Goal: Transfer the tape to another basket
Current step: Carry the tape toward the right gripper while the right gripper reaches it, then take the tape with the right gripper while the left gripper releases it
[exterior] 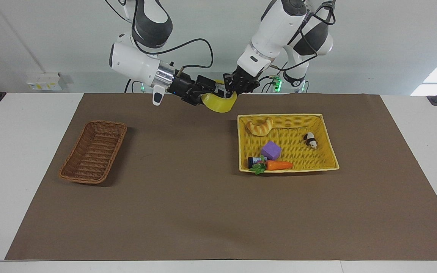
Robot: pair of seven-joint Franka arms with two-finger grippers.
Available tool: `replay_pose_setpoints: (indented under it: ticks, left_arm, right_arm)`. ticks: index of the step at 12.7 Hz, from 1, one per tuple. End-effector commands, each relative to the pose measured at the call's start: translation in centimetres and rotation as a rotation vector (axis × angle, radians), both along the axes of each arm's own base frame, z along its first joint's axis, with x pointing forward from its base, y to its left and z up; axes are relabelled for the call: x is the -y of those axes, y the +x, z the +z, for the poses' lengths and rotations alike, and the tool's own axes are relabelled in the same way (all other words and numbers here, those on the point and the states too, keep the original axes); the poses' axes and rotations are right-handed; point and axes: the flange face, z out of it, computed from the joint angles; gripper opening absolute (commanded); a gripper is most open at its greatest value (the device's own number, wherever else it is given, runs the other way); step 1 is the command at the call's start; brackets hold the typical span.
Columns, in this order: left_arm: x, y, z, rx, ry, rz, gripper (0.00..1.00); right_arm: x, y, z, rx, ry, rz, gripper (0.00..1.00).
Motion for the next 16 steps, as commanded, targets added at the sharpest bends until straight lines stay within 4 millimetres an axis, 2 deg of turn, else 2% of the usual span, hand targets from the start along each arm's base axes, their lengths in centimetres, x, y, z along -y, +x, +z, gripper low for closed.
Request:
replay_pose_setpoints:
  ticks: [1, 4, 5, 7, 8, 10, 11, 14, 16]
  left_arm:
    - [0.6, -0.1, 0.8, 0.006, -0.030, 0.010, 0.00]
    - [0.6, -0.1, 0.6, 0.006, -0.029, 0.005, 0.00]
    - [0.5, 0.0, 0.7, 0.007, -0.031, 0.006, 0.25]
    - [0.4, 0.1, 0.7, -0.018, -0.072, 0.021, 1.00]
    - [0.2, -0.1, 1.1, -0.021, -0.102, 0.040, 1.00]
    - [-2.0, 0.8, 2.3, -0.023, -0.129, 0.078, 1.00]
    - [-2.8, 0.6, 3.3, -0.016, -0.123, 0.081, 1.00]
    - [-7.8, 1.5, 3.6, -0.039, 0.003, 0.104, 1.00]
    - [-11.3, 2.9, 3.2, -0.041, 0.076, 0.145, 1.00]
  right_arm:
    - [1.3, -0.2, -0.2, 0.013, 0.027, -0.023, 0.00]
    - [1.4, -0.1, -0.2, 0.009, 0.028, -0.029, 0.00]
    - [1.4, -0.1, -0.3, 0.007, 0.027, -0.029, 0.00]
    - [1.5, -0.1, -0.1, 0.009, 0.027, -0.031, 0.00]
    - [1.5, 0.0, -0.2, 0.007, 0.026, -0.031, 0.00]
    - [1.5, 0.0, -0.2, 0.003, 0.026, -0.035, 0.00]
    - [1.5, 0.0, -0.2, 0.003, 0.026, -0.035, 0.00]
    - [2.5, 0.3, -0.3, 0.005, 0.019, -0.050, 0.00]
    - [4.2, 0.9, -0.7, 0.011, -0.001, -0.069, 0.00]
